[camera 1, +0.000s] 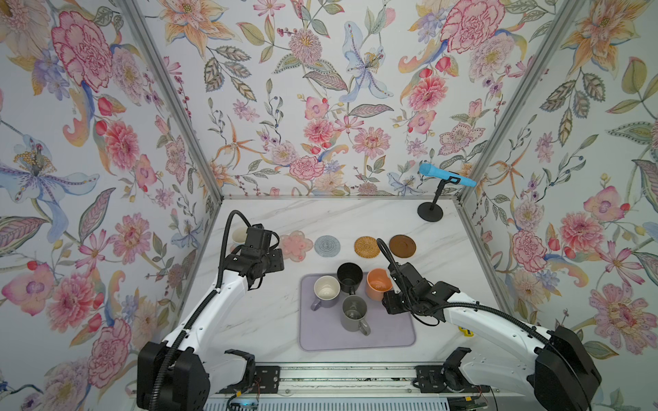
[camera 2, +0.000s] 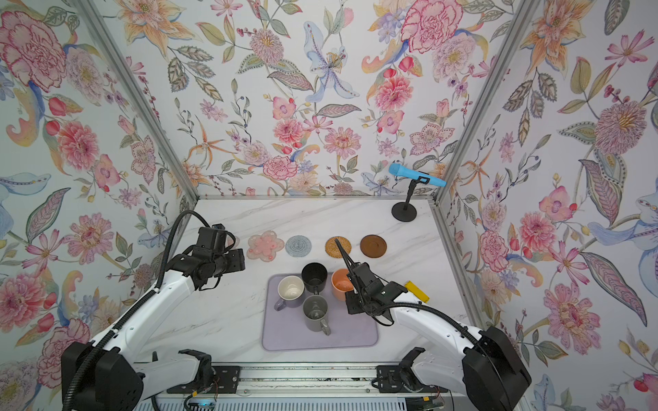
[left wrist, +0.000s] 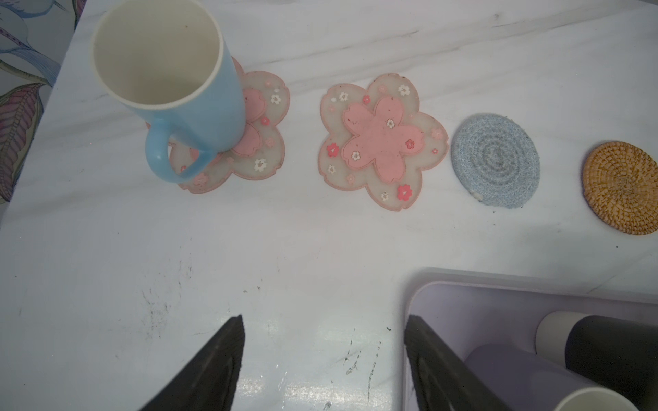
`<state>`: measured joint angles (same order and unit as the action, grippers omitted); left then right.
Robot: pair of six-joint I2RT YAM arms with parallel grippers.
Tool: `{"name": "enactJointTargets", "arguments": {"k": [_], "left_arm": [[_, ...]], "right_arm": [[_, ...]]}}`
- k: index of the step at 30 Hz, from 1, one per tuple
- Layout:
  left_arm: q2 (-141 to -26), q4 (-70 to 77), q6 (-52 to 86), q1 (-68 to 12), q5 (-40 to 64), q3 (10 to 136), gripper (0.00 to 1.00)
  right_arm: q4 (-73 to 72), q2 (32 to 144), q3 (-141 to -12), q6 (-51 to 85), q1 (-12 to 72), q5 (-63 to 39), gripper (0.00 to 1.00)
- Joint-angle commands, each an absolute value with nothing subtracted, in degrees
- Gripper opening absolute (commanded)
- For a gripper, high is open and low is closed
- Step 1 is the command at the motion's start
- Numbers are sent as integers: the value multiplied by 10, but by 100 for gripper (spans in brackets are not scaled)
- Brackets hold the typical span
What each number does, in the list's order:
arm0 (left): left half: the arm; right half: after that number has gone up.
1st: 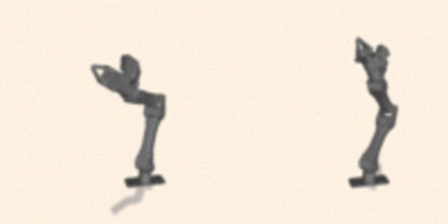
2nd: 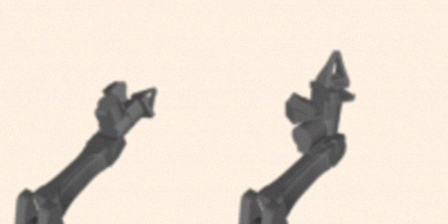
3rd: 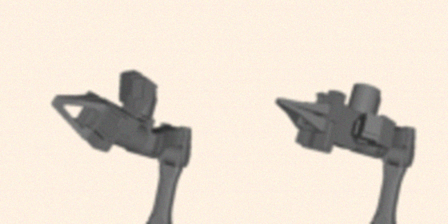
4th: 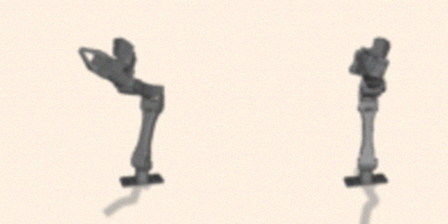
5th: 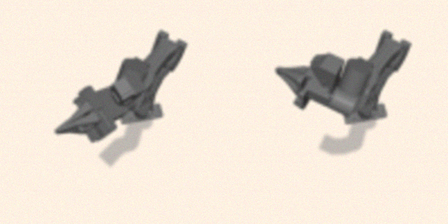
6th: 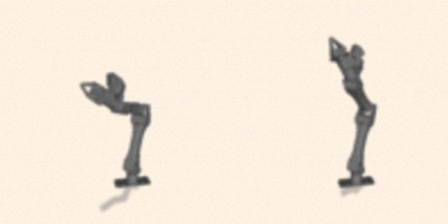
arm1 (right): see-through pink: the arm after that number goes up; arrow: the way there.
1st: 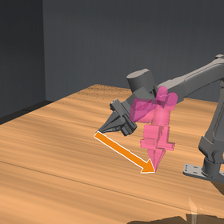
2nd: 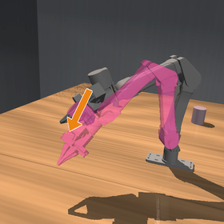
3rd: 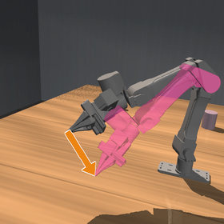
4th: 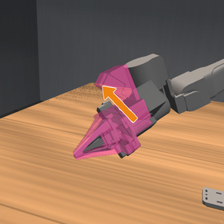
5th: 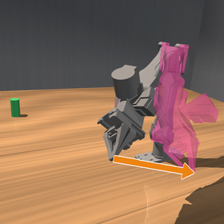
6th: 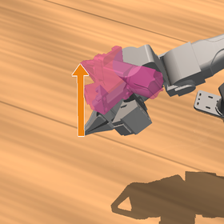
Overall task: Place cups on coasters
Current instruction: Pick up the cup from the tray.
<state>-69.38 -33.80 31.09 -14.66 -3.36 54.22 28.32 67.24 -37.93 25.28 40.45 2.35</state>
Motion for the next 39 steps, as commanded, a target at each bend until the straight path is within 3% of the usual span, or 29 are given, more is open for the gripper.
{"name": "enactJointTargets", "arguments": {"k": [1,18,39], "left_arm": [[-692,-350,311,-153,-44,551,75],[-697,-345,310,-153,-49,544,72],[-693,-346,311,-153,-53,544,70]], "right_arm": [[270,670,-394,245,407,42,50],[257,692,-403,245,408,36,37],[249,688,-399,248,408,34,5]]}}
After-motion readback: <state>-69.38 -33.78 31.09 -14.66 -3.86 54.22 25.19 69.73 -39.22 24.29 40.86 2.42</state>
